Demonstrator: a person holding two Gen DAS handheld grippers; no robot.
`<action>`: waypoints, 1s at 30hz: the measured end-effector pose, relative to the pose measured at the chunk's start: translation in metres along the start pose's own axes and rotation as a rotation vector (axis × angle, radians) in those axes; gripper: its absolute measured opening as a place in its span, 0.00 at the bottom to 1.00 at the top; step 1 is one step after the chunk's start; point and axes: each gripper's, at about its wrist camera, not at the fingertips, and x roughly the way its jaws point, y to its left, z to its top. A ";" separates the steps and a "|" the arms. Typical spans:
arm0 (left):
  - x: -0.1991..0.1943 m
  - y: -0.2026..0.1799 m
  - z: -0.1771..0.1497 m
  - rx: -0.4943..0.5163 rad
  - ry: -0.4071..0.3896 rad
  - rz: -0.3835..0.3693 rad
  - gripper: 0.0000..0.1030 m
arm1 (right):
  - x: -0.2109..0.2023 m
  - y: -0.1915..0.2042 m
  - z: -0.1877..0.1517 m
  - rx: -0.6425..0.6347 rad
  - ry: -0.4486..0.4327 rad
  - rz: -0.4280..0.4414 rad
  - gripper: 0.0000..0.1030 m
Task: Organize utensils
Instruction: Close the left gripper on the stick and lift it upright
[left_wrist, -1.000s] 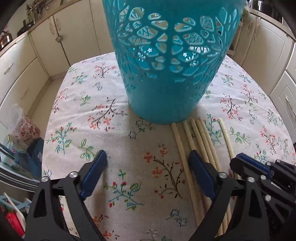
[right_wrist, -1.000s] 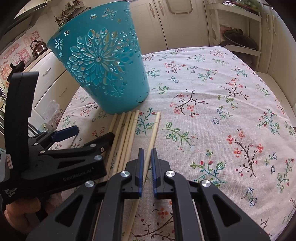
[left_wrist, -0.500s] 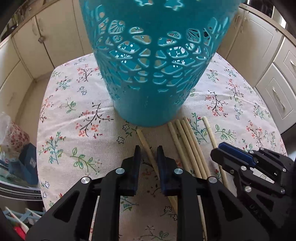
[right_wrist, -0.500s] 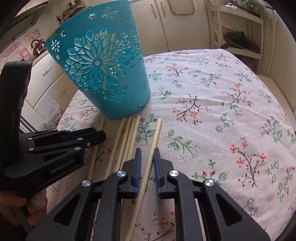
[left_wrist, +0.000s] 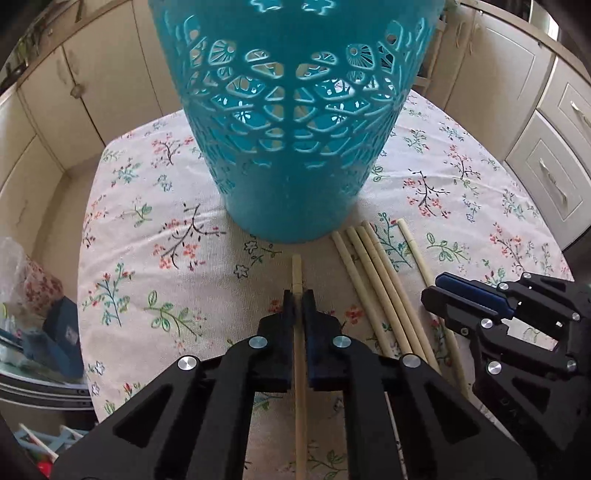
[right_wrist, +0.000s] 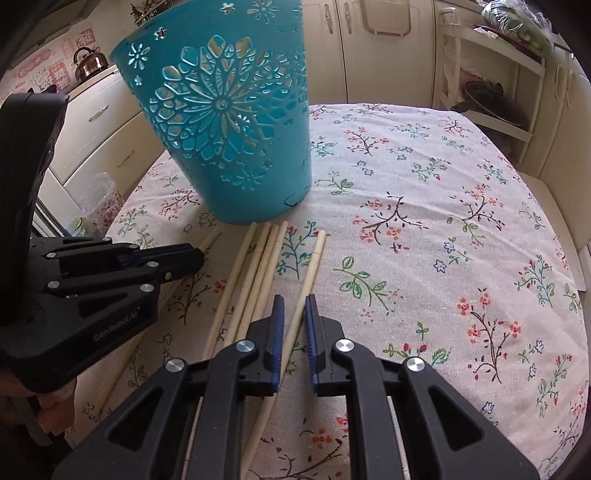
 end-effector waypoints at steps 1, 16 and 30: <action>0.000 0.000 0.000 -0.004 0.003 0.001 0.06 | 0.000 0.000 0.000 0.000 -0.001 -0.003 0.11; -0.012 -0.009 -0.011 0.056 -0.087 0.018 0.05 | 0.001 -0.001 -0.002 0.019 -0.037 -0.004 0.09; -0.125 0.026 -0.008 -0.054 -0.350 -0.315 0.05 | 0.002 -0.003 -0.003 0.028 -0.040 0.005 0.09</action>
